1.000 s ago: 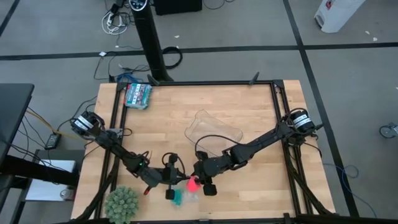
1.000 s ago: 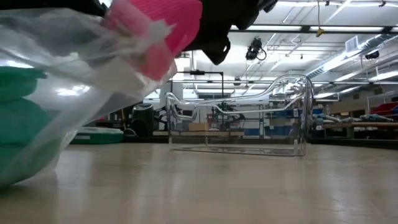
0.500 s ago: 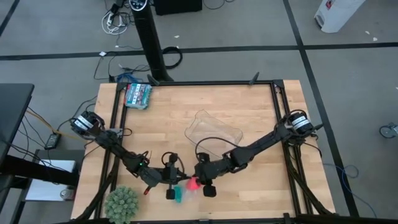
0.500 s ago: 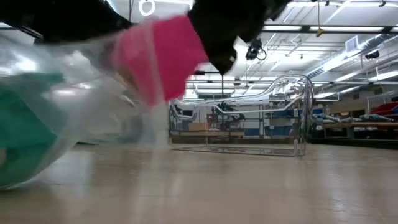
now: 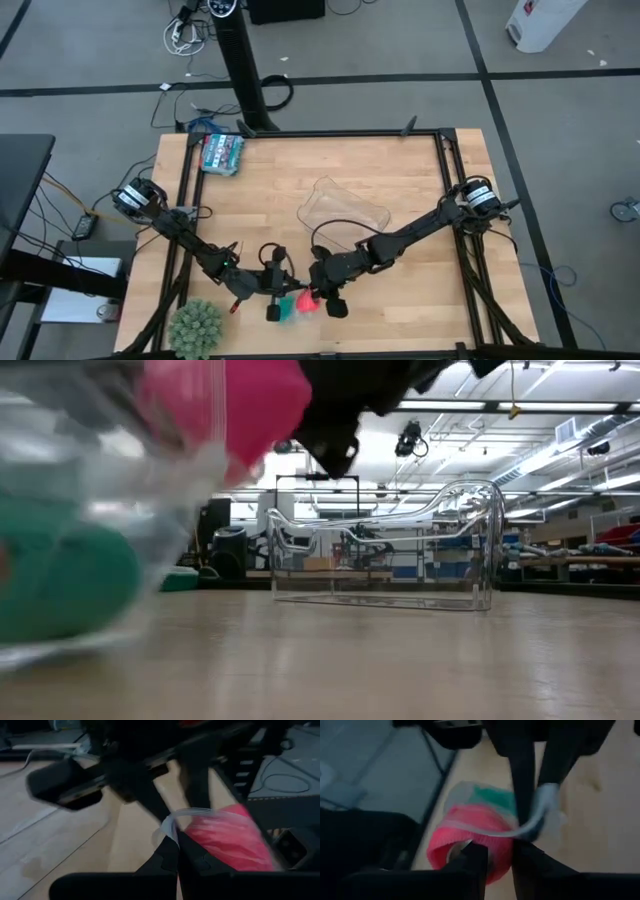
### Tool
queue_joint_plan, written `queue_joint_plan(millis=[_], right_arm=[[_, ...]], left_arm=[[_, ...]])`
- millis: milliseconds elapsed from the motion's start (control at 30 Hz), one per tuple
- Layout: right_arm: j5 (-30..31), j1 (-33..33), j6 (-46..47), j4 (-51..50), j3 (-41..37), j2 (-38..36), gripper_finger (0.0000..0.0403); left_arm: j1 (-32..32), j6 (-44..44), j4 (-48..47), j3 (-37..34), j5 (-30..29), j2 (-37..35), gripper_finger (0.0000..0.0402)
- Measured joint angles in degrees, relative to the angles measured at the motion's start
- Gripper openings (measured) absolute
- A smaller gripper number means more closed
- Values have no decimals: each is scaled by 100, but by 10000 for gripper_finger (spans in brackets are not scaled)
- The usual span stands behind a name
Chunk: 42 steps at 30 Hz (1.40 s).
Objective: Roll bandage
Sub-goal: Put the pink bandage into the transparent zip bag
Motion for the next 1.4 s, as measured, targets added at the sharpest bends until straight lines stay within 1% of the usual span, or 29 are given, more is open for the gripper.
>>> queue_joint_plan(millis=[33, 67, 100, 133, 200, 233, 300, 333, 400, 433, 500, 533, 600, 633, 700, 733, 833, 867, 967, 1100, 1167, 1233, 1333, 1400], right_arm=[[181, 13, -3, 38, 5, 5, 69], [702, 49, 117, -123, 21, 0, 68], [1083, 82, 274, -321, 26, -4, 66], [1000, 80, 317, -434, 11, -4, 64], [337, 49, 126, -136, -2, 28, 63], [363, 49, 77, -46, 11, 29, 62], [1084, 41, 383, -277, 26, 19, 58], [1069, 12, 542, -426, 15, 13, 57], [293, -93, 466, -120, -3, 33, 56], [139, -106, 367, 83, 5, 63, 56], [780, -82, 463, 41, 20, 67, 56], [824, -74, 580, -116, 17, 64, 56], [241, -128, 480, 64, 4, 87, 56], [151, -125, 387, 243, 8, 99, 56], [596, -122, 433, 199, 14, 98, 55], [712, -126, 548, 101, 15, 98, 55], [142, -146, 505, 188, 7, 94, 55], [72, -148, 500, 191, 11, 67, 55], [59, -135, 570, -213, 9, -131, 53], [58, -127, 713, -1058, 17, -629, 51], [279, -102, 715, -1539, 11, -859, 51], [462, -76, 696, -1819, 9, -1064, 51], [480, -72, 659, -2029, 13, -1307, 51], [464, -93, 623, -2185, 13, -1356, 51]], left_arm=[[-12, 7, 3, 0, -32, -21, 2], [-6, 7, 5, 0, -69, -24, 2], [18, 7, -6, 0, -58, -11, 2], [34, 7, -27, -1, -39, -10, 2], [15, 7, 11, -4, -18, -33, 2], [6, 11, 50, -2, -45, -47, 2], [18, 55, 87, 2, -73, -58, 2], [28, 124, 70, 1, -68, -57, 2], [18, 144, 106, -7, -63, -75, 2], [10, 157, 165, -7, -130, -96, 2], [13, 166, 180, -2, -128, -130, 2], [17, 164, 122, -2, -115, -130, 2], [15, 169, 124, -2, -102, -138, 2], [11, 178, 150, -2, -127, -154, 2], [18, 178, 169, -2, -151, -169, 2], [17, 179, 171, -2, -148, -156, 2], [15, 167, 207, -2, -155, -153, 2], [17, 166, 225, 4, -175, -156, 2], [26, 206, 449, 4, -259, -156, 2], [168, 438, 779, 11, -302, -129, 2], [293, 470, 899, 16, -279, -79, 2], [431, 543, 1051, 69, -100, -16, 2], [631, 770, 1253, 283, 186, 168, 2], [745, 930, 1233, 467, 268, 299, 2]])
